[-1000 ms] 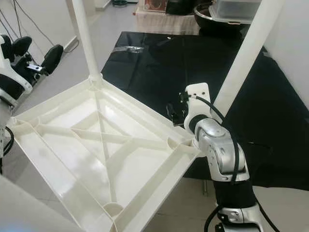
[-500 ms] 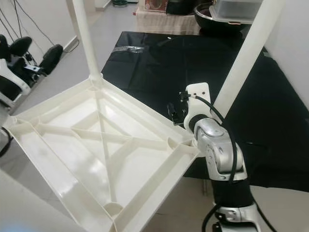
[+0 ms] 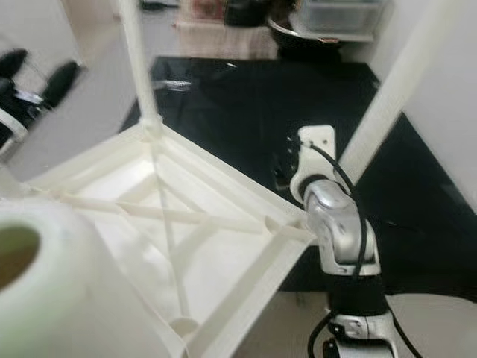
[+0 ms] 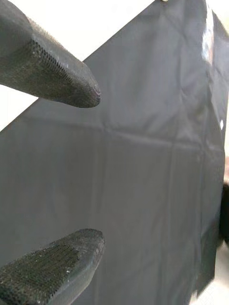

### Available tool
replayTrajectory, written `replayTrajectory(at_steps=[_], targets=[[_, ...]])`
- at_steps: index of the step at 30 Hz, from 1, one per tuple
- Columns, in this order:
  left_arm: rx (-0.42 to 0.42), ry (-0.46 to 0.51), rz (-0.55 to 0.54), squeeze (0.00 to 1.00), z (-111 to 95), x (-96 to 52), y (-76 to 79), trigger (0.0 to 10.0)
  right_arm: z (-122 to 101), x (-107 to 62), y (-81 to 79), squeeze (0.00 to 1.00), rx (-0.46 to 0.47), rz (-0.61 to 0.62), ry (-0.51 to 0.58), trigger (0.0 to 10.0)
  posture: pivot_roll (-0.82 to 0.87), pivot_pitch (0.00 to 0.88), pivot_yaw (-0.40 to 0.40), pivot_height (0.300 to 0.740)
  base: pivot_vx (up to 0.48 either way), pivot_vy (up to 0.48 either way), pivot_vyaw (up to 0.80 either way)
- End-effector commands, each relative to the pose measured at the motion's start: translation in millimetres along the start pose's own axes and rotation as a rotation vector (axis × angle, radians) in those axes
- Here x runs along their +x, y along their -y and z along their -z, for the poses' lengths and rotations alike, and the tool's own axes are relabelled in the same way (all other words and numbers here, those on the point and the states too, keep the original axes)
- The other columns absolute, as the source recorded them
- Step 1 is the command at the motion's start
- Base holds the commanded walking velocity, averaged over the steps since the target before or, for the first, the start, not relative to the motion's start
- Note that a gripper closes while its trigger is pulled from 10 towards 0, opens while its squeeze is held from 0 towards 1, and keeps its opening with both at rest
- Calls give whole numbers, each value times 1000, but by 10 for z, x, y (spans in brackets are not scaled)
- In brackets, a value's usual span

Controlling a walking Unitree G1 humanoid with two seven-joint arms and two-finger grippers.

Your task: Building children table

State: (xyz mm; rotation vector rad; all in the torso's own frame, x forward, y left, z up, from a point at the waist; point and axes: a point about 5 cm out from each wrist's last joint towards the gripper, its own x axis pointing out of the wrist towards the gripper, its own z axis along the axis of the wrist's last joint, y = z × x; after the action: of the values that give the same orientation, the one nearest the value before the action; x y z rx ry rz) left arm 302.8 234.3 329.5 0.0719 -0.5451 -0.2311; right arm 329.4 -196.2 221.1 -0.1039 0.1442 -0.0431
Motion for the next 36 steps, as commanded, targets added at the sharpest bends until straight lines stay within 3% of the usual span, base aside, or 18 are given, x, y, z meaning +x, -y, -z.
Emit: replayTrajectory(at_steps=[1,9,19,23,31,36], targets=[[2,-15,-5,0,6,-35,-37,10000,42,9,130,0,14,75,-28,10000,-2,87,-28,740,289,0,0],[-4,-21,1,0,14,-35,-21,10000,36,20,133,0,8,91,-17,10000,-2,87,-28,740,290,0,-739],[-19,-48,25,0,55,-36,36,10000,37,24,150,0,22,120,-23,10000,6,89,-24,740,79,0,0],[-54,-47,46,0,51,-43,69,10000,43,25,156,0,15,128,-30,10000,7,89,-25,740,0,0,-800],[-92,-123,224,0,155,-146,347,10000,76,17,224,0,9,175,-49,10000,11,97,-25,740,0,0,-800],[-96,-138,271,0,162,-197,396,10000,70,17,258,0,7,200,-48,10000,12,99,-28,740,0,0,-800]])
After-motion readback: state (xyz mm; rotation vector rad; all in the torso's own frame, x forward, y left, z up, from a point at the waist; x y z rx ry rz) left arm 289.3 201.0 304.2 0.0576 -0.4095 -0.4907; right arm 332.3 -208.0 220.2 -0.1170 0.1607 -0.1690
